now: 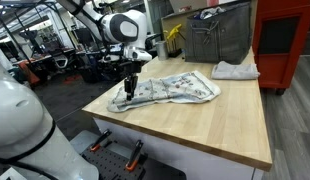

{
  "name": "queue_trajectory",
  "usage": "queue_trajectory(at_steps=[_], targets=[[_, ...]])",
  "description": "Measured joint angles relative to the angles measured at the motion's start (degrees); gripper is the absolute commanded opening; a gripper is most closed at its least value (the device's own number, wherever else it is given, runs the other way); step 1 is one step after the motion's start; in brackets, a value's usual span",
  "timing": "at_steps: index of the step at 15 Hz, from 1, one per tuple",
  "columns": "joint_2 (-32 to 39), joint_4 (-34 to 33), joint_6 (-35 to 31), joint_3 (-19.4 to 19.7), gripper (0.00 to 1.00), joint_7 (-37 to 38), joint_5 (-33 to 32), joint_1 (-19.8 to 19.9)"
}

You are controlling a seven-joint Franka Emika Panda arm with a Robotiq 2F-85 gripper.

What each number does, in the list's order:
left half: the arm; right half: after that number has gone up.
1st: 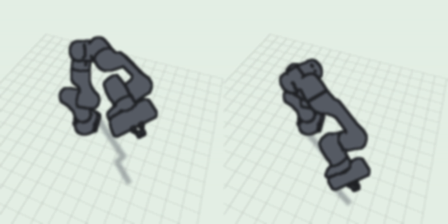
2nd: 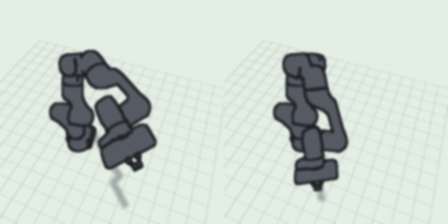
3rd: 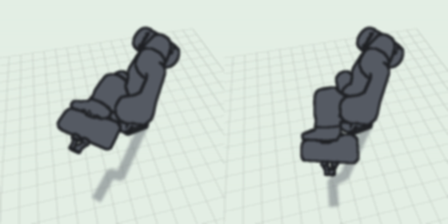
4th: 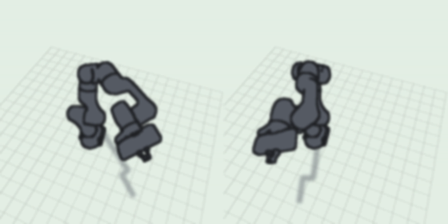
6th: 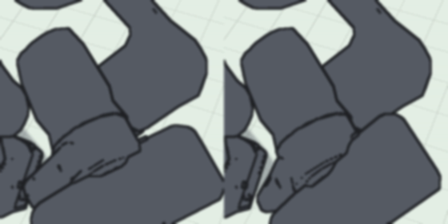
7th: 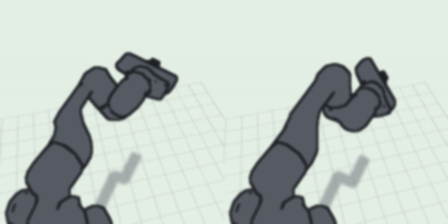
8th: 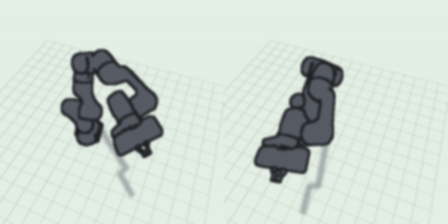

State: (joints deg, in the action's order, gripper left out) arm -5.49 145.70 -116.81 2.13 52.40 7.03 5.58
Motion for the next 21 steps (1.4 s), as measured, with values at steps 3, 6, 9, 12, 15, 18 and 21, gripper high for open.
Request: queue_trajectory(at_steps=[3, 6, 9, 12, 15, 18, 21], targets=[[0.00, -0.29, 1.93, -0.05, 0.00, -4.11, 0.00, -0.19], [0.02, -0.45, 2.06, -0.13, 0.00, -6.44, 0.11, -0.79], [0.14, -0.47, 2.06, -0.38, 0.00, -8.32, 1.11, -1.86], [0.45, -0.47, 2.06, -0.81, 0.00, -9.67, 2.37, -2.72], [1.16, -0.48, 2.03, -1.14, 0.00, -10.61, 3.57, -3.26], [2.64, -0.52, 1.37, -1.41, 0.00, -10.61, 3.82, -3.53], [4.94, -1.00, 0.04, -1.68, 0.00, -10.73, 5.42, -4.27]])
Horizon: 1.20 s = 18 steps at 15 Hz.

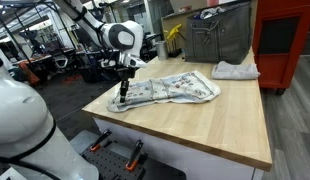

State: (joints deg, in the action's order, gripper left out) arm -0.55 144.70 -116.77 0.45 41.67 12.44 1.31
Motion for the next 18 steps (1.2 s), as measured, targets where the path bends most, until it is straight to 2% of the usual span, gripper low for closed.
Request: queue_trajectory(at_steps=[8, 18], targets=[[5.71, -1.56, -2.21, -0.35, 0.00, -0.01, 1.89, -1.55], [6.11, -1.78, -1.53, 0.05, 0.00, 0.07, 2.02, -1.53]])
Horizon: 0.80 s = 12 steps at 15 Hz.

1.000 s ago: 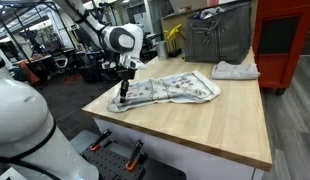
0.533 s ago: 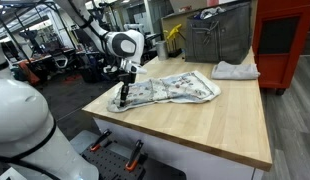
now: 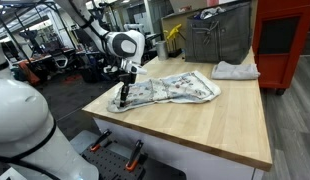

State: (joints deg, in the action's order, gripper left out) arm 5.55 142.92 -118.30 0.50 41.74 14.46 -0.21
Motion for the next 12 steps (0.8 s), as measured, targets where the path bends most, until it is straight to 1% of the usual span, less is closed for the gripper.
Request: queue_trajectory(at_steps=[7, 12], targets=[[0.14, 0.95, 3.02, 2.30, 0.00, 0.52, 0.00, 0.89], [0.30, 2.45, 6.26, 4.13, 0.00, 1.22, -0.06, 2.23]])
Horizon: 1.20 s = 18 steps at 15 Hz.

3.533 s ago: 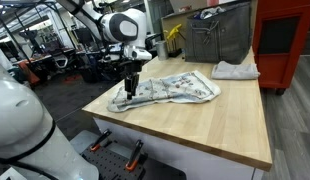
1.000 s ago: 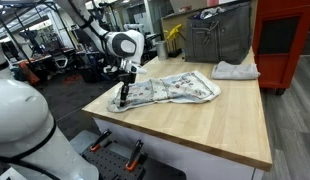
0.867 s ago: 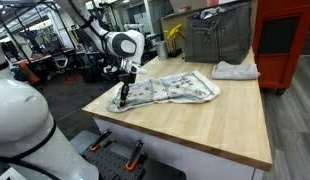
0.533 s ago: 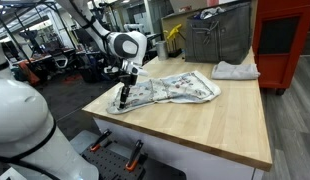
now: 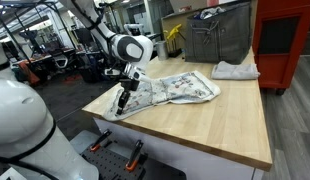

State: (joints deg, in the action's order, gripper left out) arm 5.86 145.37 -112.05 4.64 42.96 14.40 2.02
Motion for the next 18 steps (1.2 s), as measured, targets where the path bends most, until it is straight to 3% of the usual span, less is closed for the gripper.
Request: queue_trajectory(at_steps=[11, 18], targets=[[1.05, 2.08, 3.01, 2.34, 0.00, 0.03, -0.13, 1.64], [-10.75, 1.84, 0.61, 4.41, 0.00, 3.54, -5.08, 4.27]])
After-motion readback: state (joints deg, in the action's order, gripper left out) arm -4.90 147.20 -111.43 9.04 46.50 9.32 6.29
